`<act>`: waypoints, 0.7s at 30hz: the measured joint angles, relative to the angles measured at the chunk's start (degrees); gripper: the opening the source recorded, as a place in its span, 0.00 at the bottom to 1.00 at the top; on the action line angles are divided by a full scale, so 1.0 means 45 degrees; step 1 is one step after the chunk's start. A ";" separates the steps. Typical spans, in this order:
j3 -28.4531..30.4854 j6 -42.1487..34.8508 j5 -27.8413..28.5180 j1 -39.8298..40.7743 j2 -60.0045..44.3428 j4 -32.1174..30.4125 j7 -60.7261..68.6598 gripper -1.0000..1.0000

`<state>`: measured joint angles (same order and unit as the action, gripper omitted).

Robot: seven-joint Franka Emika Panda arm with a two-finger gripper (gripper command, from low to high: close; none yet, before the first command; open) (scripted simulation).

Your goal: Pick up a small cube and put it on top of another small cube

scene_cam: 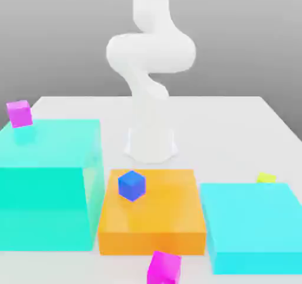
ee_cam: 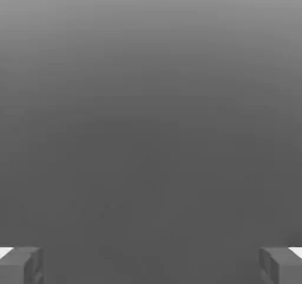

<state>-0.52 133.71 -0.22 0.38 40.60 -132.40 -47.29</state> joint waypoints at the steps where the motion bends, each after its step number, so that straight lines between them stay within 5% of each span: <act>1: -0.0048 0.0185 -0.0014 0.0032 -0.0501 -0.0059 -0.0145 0.50; 21: -0.0728 0.3591 0.0365 0.0249 -0.9774 -0.1151 -0.3273 0.50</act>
<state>-3.79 149.87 1.43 1.50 -3.38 -137.58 -62.02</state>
